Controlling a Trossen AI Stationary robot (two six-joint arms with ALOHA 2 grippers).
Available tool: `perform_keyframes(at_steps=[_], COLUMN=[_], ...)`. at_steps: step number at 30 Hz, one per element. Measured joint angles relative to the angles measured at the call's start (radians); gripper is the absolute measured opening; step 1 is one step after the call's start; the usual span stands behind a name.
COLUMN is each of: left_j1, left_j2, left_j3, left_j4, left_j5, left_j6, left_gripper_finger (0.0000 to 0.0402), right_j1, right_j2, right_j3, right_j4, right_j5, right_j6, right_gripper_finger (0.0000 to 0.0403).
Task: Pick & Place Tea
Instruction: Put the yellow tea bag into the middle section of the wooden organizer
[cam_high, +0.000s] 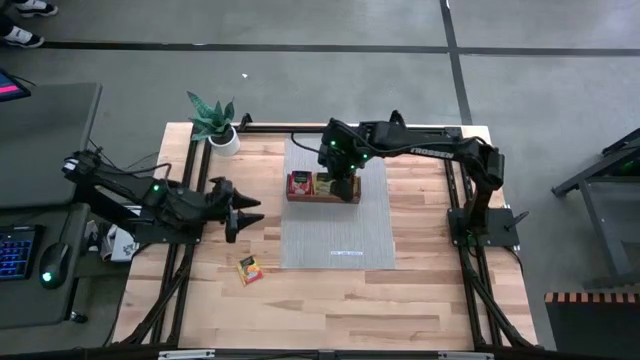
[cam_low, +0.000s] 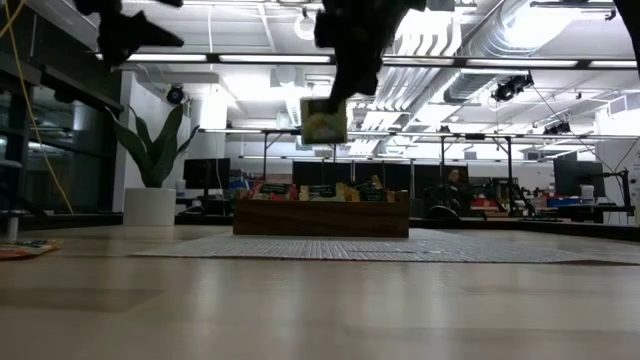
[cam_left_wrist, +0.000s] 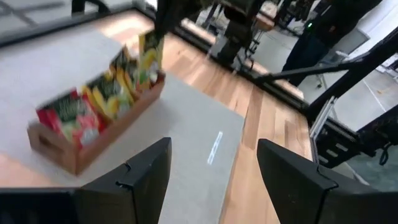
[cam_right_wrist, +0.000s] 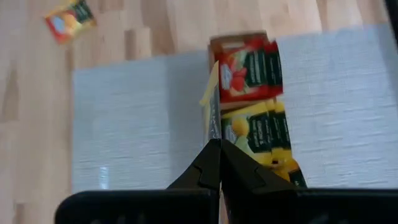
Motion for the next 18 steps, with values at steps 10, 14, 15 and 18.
perform_keyframes(at_steps=[10, 14, 15, 18], left_j1=[-0.267, -0.388, -0.414, -0.478], left_j2=[0.001, 0.003, 0.006, 0.025], left_j3=[-0.1, -0.121, -0.125, -0.132], left_j4=[0.0, -0.001, 0.0, -0.003], left_j5=[-0.241, -0.378, -0.405, -0.468], left_j6=[-0.261, -0.359, -0.382, -0.447], left_gripper_finger=[0.0237, 0.0237, 0.0237, 0.0237], right_j1=[-0.057, -0.061, -0.062, -0.062], right_j2=[0.0, 0.0, 0.0, 0.0], right_j3=[-0.193, -0.225, -0.231, -0.241], right_j4=[0.17, 0.237, 0.25, 0.281], right_j5=[-0.003, -0.009, -0.016, -0.019], right_j6=[-0.028, -0.035, -0.035, -0.036], right_gripper_finger=[0.0, 0.0, 0.0, 0.0])
